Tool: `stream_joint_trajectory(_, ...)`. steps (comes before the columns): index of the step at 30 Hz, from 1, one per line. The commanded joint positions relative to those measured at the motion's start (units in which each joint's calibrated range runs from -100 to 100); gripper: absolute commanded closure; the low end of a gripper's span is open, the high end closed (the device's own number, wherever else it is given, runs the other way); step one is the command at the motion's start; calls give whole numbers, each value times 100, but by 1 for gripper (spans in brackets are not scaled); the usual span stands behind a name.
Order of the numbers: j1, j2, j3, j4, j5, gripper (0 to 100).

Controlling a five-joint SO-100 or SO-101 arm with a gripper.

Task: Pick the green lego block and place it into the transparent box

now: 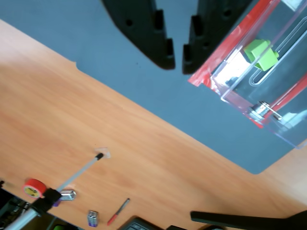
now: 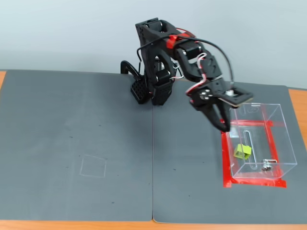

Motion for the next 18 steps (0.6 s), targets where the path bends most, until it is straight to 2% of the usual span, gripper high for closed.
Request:
stream_joint_trajectory(1, 514, -775, 532, 12, -18, 98)
stream_joint_trajectory(9, 1656, -2386, 2278, 12, -28, 98)
stream_joint_trajectory(18, 2051, -3615, 3761, -57, 14, 98)
